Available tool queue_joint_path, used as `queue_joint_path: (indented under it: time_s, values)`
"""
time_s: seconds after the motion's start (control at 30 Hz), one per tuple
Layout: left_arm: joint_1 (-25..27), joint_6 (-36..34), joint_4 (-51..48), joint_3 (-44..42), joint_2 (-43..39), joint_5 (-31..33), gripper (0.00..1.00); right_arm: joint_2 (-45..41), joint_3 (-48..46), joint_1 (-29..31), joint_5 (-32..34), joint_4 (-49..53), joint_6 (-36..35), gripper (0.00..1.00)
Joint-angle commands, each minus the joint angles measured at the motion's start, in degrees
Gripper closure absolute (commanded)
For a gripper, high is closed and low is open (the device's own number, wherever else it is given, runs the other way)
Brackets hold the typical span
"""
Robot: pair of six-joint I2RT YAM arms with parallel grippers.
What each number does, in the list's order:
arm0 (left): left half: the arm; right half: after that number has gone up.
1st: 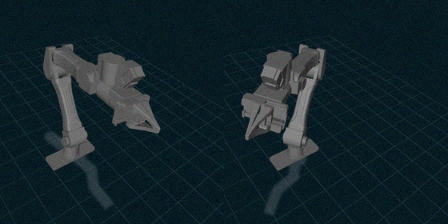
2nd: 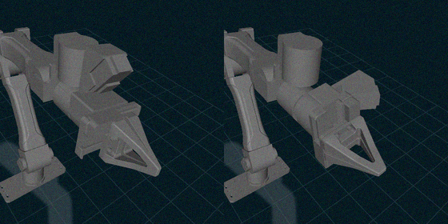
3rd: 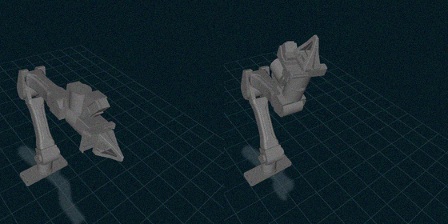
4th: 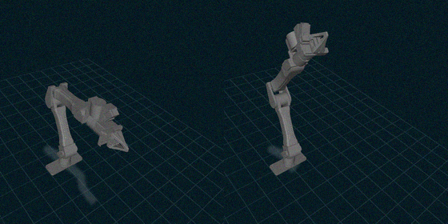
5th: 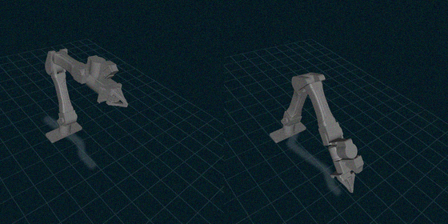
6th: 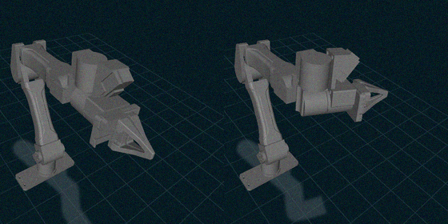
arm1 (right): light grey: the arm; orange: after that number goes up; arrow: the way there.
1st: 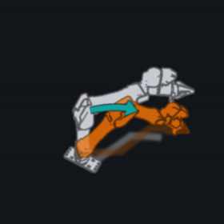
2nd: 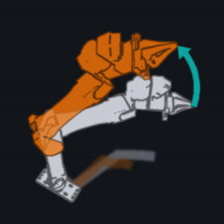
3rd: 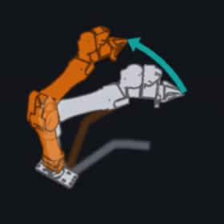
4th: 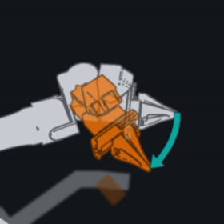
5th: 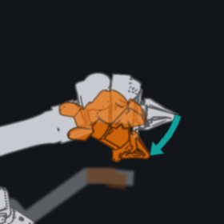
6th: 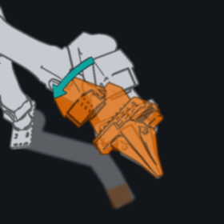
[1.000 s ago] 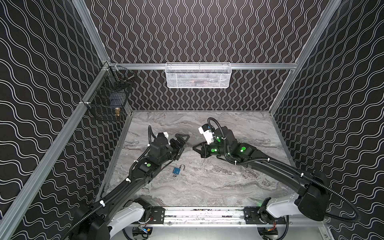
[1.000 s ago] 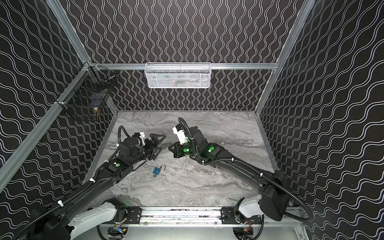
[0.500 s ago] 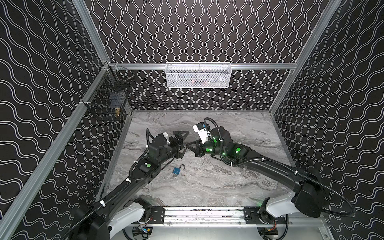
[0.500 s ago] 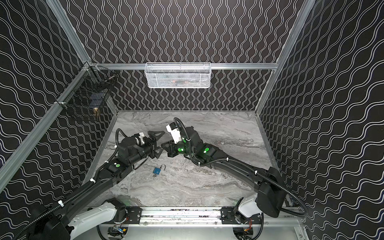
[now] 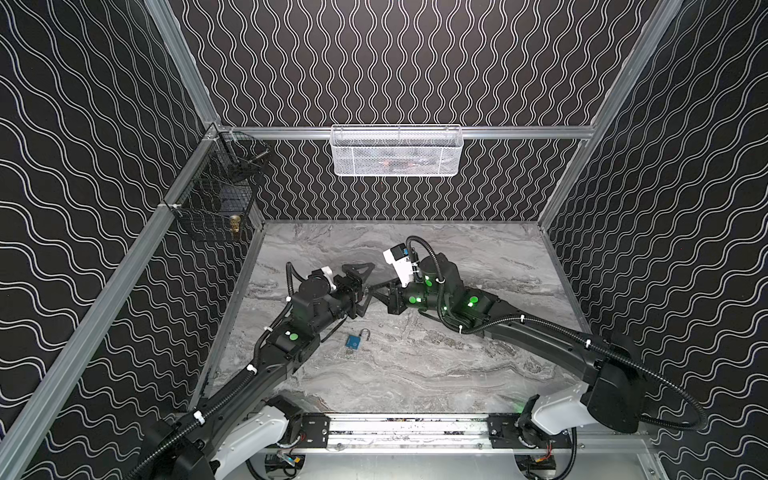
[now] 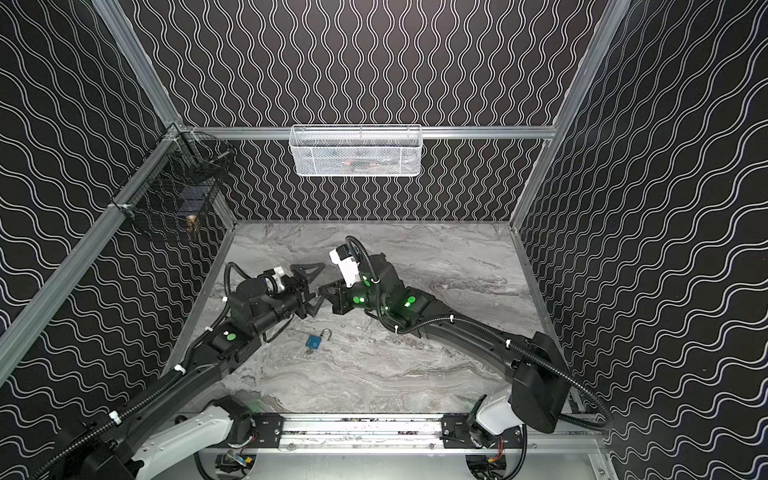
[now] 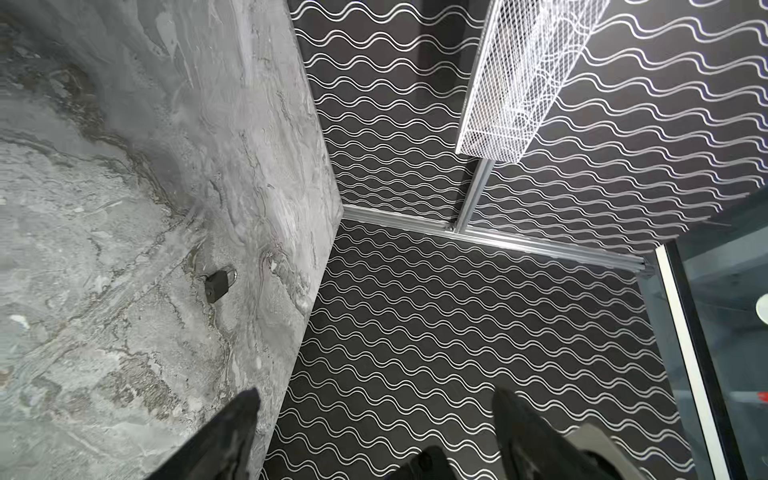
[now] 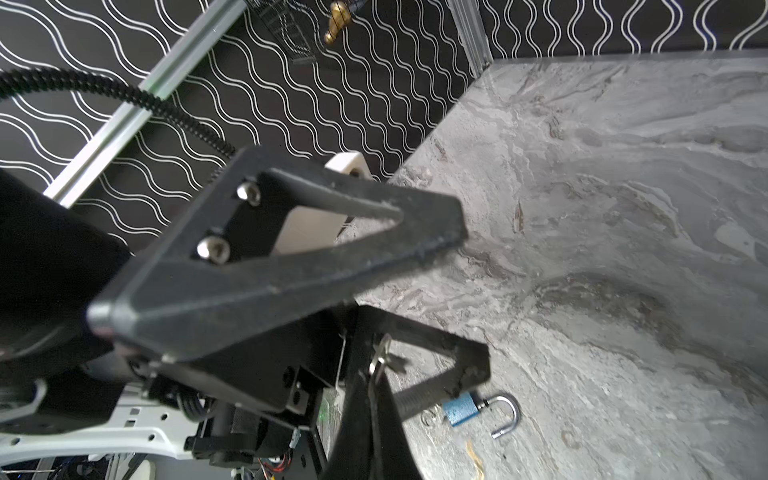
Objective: Unlock with the key
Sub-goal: 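Carry the dangling keys with the right gripper toward the left gripper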
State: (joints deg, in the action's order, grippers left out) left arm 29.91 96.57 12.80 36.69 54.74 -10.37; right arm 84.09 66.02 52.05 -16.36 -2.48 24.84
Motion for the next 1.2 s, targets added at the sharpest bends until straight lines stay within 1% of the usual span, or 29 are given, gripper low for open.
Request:
queue_joint_path:
  time_s: [0.0, 0.23, 0.37, 0.57, 0.63, 0.73, 0.87, 0.93, 0.97, 1.03, 1.17]
  values:
    - [-0.1, 1.4, 2.5, -0.2, -0.4, 1.1, 0.12, -1.1, -0.9, 0.2, 0.3, -1.6, -0.2, 1.00]
    - [0.0, 1.1, 1.9, -0.2, -0.8, 1.7, 0.20, -3.1, -2.8, 0.2, 0.9, -1.7, -0.4, 1.00]
    - [-0.1, 1.1, 2.0, -0.3, -1.1, 2.0, 0.27, -3.2, -2.8, 0.2, 0.4, -1.6, -0.8, 1.00]
    - [-0.1, 0.9, 1.4, 0.0, -1.2, 2.2, 0.32, -3.0, -3.3, 0.2, -1.1, -2.6, -1.7, 1.00]
    - [-0.1, 0.9, 1.0, 0.2, -1.0, 2.0, 0.35, -3.0, -3.4, 0.2, -1.6, -3.0, -2.1, 1.00]
    - [-0.1, 1.0, 1.3, 0.1, -0.8, 1.9, 0.39, -3.0, -3.4, 0.3, -1.9, -2.7, -3.3, 1.00]
    - [-0.1, 1.0, 1.1, 0.2, -0.5, 1.8, 0.46, -3.2, -3.5, 0.4, -1.7, -2.3, -5.1, 1.00]
    - [-0.1, 0.8, 0.9, 0.4, -0.4, 1.6, 0.48, -3.3, -3.4, 0.4, -2.2, -2.3, -6.2, 1.00]
    - [-0.1, 0.8, 0.8, 0.5, -0.4, 1.6, 0.48, -3.1, -3.1, 0.5, -2.0, -2.0, -6.6, 1.00]
    - [-0.1, 0.8, 0.7, 0.6, -0.5, 1.7, 0.54, -3.0, -2.9, 0.5, -1.2, -1.3, -7.9, 1.00]
    - [-0.1, 0.5, -0.4, 0.9, -0.7, 1.6, 0.58, -3.5, -2.8, 0.6, 0.8, 0.1, -10.0, 1.00]
